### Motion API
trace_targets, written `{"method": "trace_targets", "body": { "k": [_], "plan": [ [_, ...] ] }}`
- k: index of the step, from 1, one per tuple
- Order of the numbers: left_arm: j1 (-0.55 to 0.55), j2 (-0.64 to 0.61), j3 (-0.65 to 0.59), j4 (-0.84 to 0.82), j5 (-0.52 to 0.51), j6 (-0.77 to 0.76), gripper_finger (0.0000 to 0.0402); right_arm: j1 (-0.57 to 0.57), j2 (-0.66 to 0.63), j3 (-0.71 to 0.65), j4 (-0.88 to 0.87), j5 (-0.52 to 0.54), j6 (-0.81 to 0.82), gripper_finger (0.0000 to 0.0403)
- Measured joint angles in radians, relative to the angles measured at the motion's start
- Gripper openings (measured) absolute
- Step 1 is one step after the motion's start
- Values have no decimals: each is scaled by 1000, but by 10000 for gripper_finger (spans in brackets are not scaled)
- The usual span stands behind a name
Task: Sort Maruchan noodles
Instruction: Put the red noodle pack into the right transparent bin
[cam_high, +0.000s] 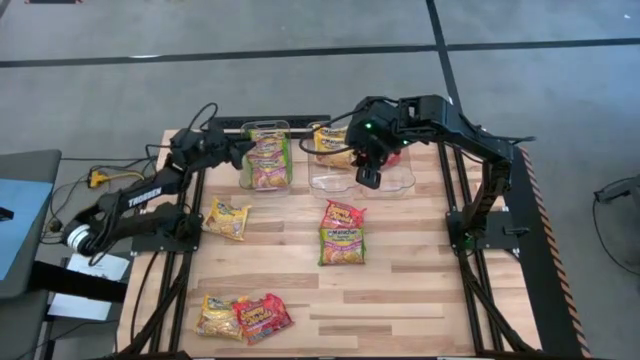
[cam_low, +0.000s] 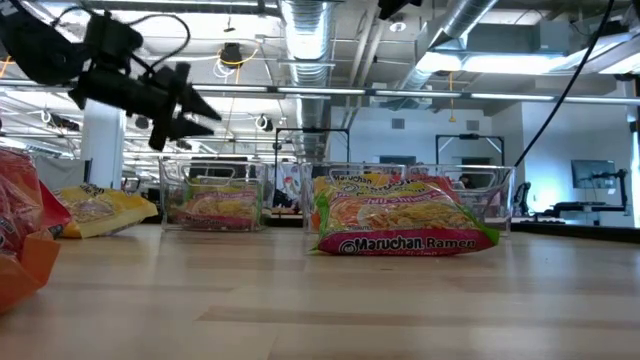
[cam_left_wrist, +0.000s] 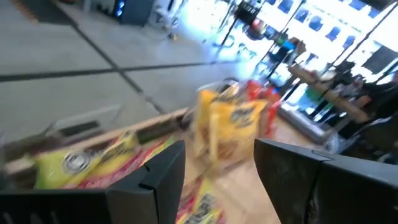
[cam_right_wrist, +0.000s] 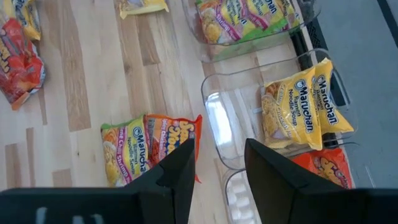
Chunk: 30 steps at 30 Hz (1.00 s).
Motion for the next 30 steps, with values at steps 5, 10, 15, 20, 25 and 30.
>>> {"method": "trace_targets", "body": {
  "k": [5,10,15,20,25,30],
  "plan": [
    [0,-84,73,0,79,-100,178,15,0,0,-22,-2,-1,162],
    [-11,-136,175,0,147,-222,178,31,0,0,-85,-4,-9,162],
    [-74,-168,294,-6,192,-277,178,58,0,-61,-99,-131,-56,162],
    [-155,-169,426,-104,194,-270,178,88,-8,-169,-101,-201,-64,162],
    [-241,-169,542,-323,192,-202,178,108,-5,-295,-98,-214,-63,162],
    [-330,-169,612,-508,237,-158,178,126,-5,-409,-70,-333,-56,162]
  ]
}}
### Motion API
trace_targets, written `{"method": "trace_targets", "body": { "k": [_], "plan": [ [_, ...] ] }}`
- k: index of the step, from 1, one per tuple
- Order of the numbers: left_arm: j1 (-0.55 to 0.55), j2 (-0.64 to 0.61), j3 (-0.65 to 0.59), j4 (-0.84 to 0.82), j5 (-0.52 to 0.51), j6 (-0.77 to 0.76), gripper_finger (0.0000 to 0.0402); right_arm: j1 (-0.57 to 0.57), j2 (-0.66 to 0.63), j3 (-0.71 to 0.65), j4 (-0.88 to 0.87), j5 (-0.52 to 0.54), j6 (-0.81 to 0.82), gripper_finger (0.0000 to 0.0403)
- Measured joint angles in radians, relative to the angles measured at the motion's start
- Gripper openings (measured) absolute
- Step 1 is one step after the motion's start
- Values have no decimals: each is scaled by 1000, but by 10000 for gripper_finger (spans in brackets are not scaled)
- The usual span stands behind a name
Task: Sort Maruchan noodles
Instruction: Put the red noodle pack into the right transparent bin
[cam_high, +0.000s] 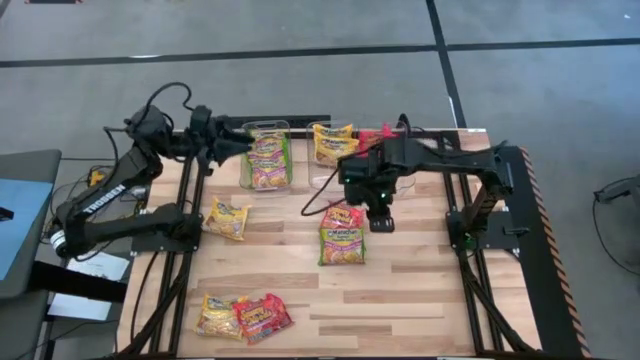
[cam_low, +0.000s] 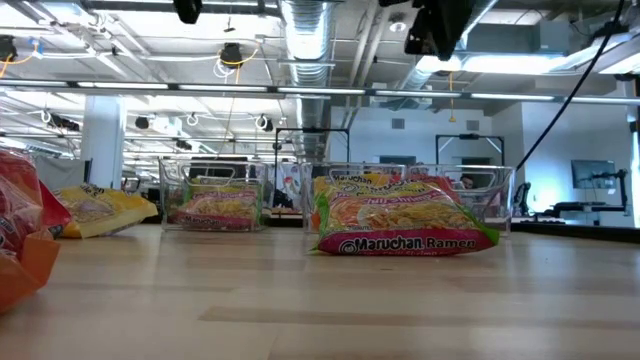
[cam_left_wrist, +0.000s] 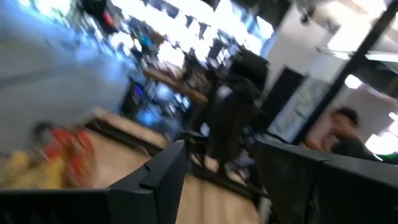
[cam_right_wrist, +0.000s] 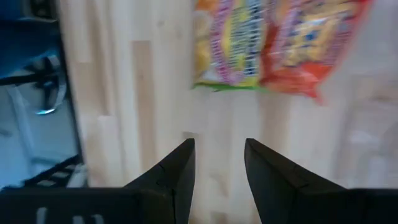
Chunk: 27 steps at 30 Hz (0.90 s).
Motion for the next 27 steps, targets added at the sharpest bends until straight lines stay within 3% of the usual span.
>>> {"method": "trace_targets", "body": {
  "k": [7,14,20,27],
  "plan": [
    [-133,-5,33,-184,79,-31,178,40,0,-92,92,-159,26,162],
    [-289,-6,34,-464,134,-75,178,85,0,-104,137,-180,97,162],
    [-419,-5,34,-694,54,-117,178,129,0,-104,216,-173,134,162],
    [-561,-5,33,-737,13,-186,178,171,0,-104,252,-168,259,162]
  ]
}}
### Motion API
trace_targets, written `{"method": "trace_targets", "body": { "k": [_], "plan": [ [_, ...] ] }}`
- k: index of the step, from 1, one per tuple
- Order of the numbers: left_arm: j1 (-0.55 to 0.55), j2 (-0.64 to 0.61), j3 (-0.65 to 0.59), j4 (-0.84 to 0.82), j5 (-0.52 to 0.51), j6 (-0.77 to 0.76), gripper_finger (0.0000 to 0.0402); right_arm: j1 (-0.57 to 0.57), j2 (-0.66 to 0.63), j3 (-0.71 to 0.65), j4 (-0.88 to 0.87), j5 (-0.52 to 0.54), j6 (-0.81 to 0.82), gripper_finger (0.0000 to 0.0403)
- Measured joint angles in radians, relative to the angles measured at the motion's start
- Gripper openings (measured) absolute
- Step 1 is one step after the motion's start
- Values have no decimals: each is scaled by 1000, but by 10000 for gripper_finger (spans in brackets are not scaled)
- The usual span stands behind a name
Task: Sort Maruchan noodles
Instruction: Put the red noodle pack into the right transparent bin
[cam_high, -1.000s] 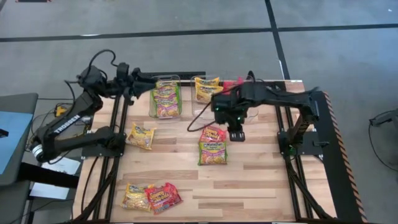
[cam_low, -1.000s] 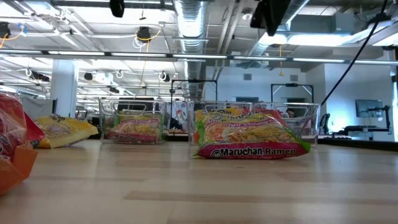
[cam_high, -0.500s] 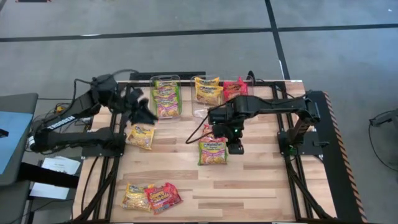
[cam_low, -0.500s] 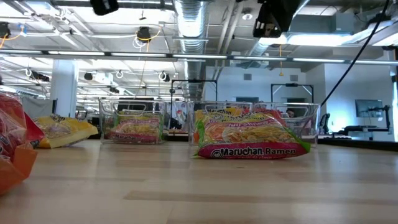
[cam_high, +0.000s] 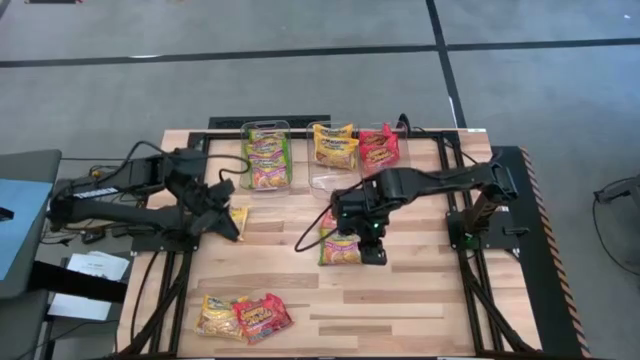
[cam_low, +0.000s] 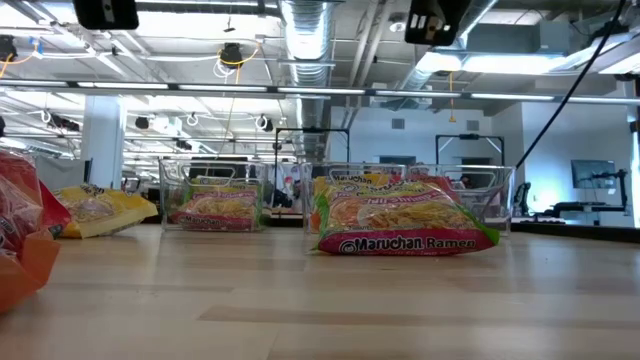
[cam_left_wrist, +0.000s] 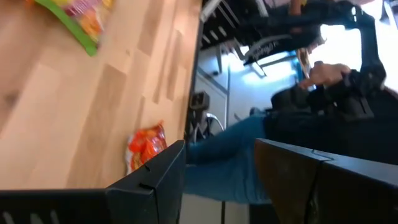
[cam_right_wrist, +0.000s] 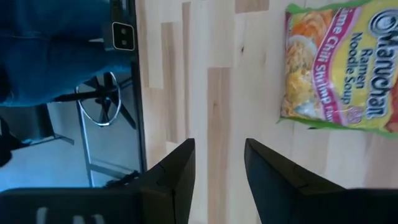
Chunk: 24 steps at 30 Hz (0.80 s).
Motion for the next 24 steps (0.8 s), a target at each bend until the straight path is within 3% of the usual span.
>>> {"method": "trace_targets", "body": {
  "k": [9,24],
  "plan": [
    [-179,0,0,0,-53,-63,178,49,24,1,68,7,167,168],
    [-568,101,-1,-9,-416,-155,178,170,38,0,167,7,422,230]
  ]
}}
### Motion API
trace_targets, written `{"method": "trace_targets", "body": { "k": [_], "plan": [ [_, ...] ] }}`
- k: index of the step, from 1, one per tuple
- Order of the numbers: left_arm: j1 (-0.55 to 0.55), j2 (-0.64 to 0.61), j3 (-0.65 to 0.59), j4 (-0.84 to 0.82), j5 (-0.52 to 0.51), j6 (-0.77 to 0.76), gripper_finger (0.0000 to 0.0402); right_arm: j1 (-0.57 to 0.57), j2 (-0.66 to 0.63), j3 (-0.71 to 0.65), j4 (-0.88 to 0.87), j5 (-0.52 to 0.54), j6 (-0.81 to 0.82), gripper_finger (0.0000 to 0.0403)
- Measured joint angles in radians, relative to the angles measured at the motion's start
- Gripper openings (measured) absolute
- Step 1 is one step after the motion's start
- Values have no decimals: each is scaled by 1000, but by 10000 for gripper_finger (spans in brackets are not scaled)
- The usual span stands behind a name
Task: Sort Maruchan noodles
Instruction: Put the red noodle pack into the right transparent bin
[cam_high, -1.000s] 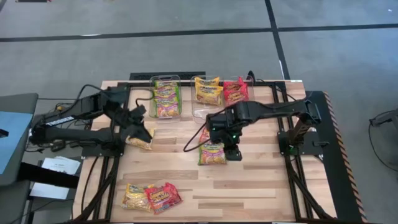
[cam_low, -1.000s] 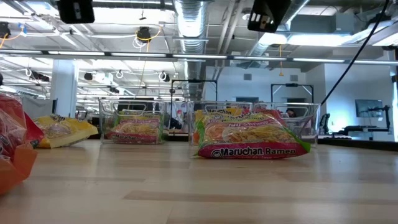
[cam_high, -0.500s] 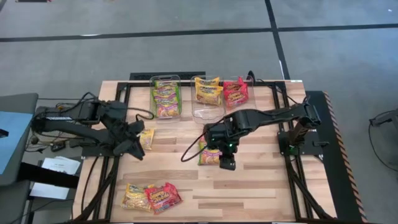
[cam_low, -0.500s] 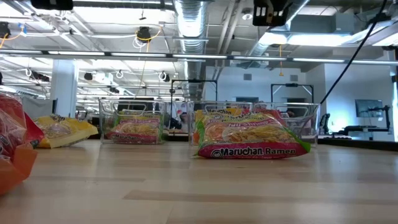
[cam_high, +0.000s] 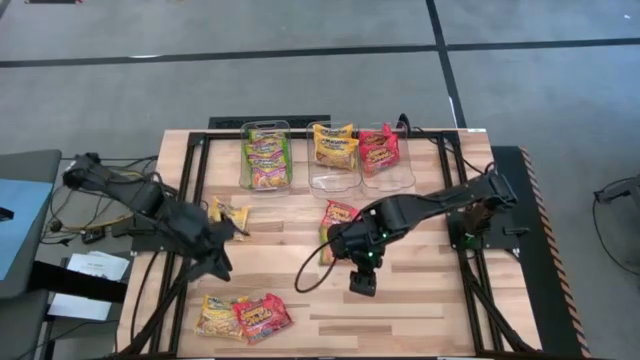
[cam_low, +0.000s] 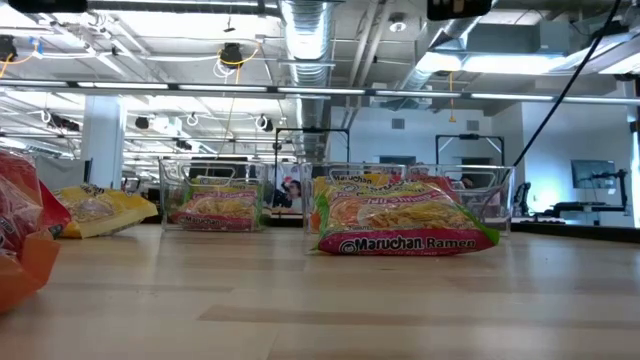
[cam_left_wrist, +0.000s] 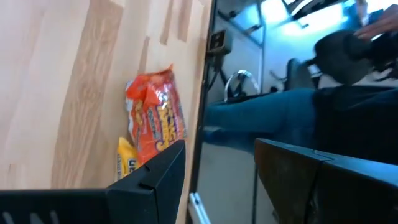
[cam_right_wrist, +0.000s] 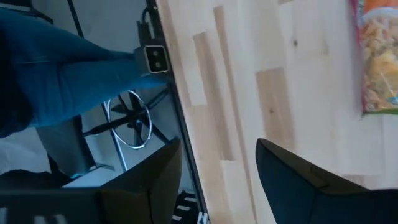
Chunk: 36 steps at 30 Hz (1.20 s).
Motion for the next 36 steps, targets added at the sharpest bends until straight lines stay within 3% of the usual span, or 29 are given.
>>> {"method": "trace_targets", "body": {
  "k": [7,12,24,36],
  "plan": [
    [-86,112,0,0,-130,17,178,54,0,0,41,32,16,228],
    [-105,190,0,1,-156,42,178,71,0,0,65,57,54,227],
    [-104,384,0,5,-140,48,178,79,0,0,67,110,82,227],
    [-113,590,0,134,-71,16,178,83,0,0,122,115,82,227]
  ]
}}
